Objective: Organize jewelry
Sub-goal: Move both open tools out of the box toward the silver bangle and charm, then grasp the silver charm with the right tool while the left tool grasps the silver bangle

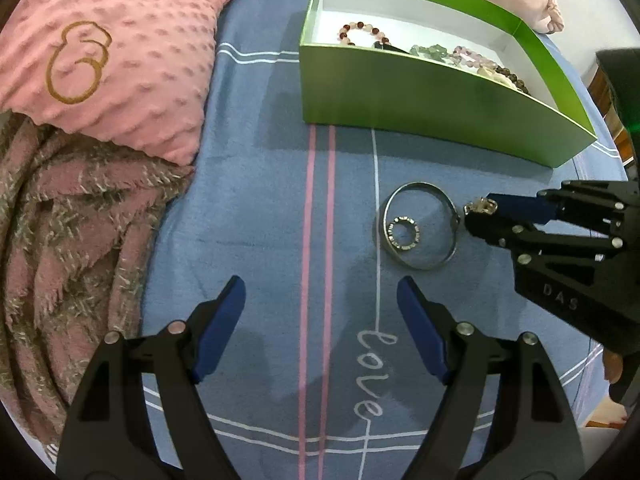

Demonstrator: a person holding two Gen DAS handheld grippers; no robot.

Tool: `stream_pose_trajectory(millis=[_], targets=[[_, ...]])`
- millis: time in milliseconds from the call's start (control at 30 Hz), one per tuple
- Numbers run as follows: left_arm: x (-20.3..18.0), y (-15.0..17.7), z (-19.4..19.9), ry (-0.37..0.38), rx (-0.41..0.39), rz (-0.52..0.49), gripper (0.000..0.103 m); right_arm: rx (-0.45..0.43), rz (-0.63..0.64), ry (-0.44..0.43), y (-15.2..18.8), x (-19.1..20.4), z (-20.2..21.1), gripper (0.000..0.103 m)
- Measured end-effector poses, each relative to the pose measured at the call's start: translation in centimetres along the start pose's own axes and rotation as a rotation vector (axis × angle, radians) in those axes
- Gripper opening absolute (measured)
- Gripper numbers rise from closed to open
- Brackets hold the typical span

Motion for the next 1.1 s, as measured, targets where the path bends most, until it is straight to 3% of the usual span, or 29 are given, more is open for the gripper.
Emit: stream_pose_trajectory(millis=[200,333,567,733,800,1100], targets=[[-0.9,-1.0,-0.8,0.041,-0.002,0.003,0.079,0.005,-0.041,-0.006,1.5,-1.3,0.7,0.023],[-1.3,-1.9,-1.4,0.085,0.01,0.027,0.056,0.009,-0.06,-0.013,3.8,-2.0,1.7,0.023],[-2.2,-3.9,-2.5,0.071,0.013,0.006,0.05,0.02,-0.103,-0.042,6.5,-2.2,2.0,0.023],[-3.2,-5.4,-3.5,0.066,0.016,-0.025,0.034,0.019,-0.107,-0.052,7.0,-2.0,2.0,0.023],[-3.7,-5.9,-3.7,0.052,0.016,-0.047,0.033,0.017,-0.106,-0.053,7.1,-0.6,1.3,0.023],[-5.3,-6.5,-4.0,0.055,0.025,-0.071,0.033,0.012,-0.118,-0.064,7.0,-1.3,0.9,0.023]])
Point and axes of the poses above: each gripper's, at about its wrist camera, not at the fingertips, and z roughly against the way its jaws point, x to its left, y to its underside, the point moved 7 cm from there along -z, roughly the way its jaws point, and after that the axes turned 3 degrees about -z, right-handed, at the moved point
